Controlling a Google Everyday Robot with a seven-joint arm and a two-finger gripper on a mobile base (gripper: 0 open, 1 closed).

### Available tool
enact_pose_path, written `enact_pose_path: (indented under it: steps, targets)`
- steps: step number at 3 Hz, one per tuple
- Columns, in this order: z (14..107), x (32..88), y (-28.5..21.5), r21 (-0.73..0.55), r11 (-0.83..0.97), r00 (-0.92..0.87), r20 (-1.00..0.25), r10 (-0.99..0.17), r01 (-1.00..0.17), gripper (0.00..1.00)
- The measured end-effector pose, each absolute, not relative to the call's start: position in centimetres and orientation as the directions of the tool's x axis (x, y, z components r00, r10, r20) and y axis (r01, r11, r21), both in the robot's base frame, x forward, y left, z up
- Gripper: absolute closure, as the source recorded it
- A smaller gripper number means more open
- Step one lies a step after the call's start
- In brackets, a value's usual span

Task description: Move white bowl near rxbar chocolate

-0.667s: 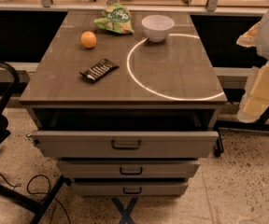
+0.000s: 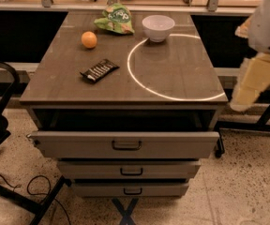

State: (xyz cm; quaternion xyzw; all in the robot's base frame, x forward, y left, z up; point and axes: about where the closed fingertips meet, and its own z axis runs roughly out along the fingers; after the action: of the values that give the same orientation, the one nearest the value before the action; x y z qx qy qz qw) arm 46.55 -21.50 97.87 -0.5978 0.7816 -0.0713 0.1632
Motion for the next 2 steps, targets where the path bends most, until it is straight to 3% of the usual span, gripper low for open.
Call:
enact_pose_path:
  steps: [2]
  targets:
    - [101.1, 63.1, -20.3, -0.548, 0.198, -0.215, -0.035, -0.976, -0.812, 0.0]
